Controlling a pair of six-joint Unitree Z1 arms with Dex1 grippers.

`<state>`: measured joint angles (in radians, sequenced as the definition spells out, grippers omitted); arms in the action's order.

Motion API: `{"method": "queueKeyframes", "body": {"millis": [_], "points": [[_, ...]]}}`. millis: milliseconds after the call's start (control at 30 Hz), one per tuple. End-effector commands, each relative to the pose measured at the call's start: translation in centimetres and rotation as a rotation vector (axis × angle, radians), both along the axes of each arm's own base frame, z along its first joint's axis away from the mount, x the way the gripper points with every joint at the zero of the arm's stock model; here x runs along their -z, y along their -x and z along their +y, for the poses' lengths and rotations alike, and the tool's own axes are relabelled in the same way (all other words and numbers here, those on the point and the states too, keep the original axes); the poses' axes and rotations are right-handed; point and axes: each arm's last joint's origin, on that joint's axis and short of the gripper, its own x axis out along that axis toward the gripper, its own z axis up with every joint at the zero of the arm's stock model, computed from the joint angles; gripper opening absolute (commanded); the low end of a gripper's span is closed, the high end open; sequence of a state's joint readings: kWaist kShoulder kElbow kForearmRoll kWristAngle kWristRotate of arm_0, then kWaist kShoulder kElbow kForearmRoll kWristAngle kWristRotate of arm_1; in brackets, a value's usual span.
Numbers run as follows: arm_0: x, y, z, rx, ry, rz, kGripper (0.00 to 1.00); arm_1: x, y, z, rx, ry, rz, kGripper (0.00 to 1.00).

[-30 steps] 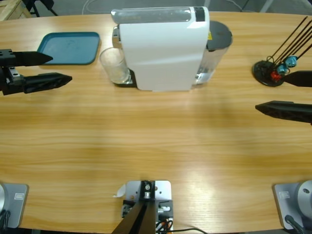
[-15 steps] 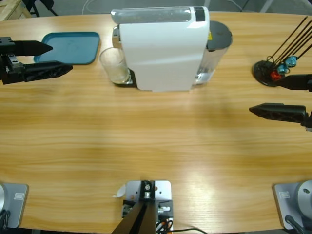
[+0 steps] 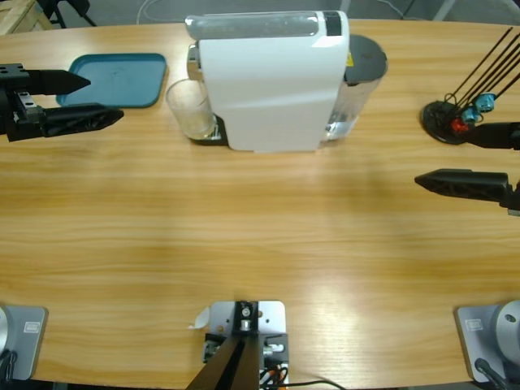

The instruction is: Pour coffee

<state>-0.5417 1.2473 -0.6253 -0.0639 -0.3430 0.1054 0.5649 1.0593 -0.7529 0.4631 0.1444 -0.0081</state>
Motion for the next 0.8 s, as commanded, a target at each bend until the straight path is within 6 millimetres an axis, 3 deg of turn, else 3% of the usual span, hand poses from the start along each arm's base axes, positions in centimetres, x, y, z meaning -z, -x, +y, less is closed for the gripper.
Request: {"method": "queueKeyframes", "body": {"millis": [33, 800], "points": [[1.5, -0.1, -0.3, 0.004, -0.025, 0.059, 1.0, 1.4, -0.5, 0.1, 0.027, 0.032, 0.049, 1.0], [1.8, 0.9, 0.3, 0.028, -0.043, 0.06, 1.0, 1.4, -0.4, -0.1, 0.041, 0.029, 0.04, 1.0]]}}
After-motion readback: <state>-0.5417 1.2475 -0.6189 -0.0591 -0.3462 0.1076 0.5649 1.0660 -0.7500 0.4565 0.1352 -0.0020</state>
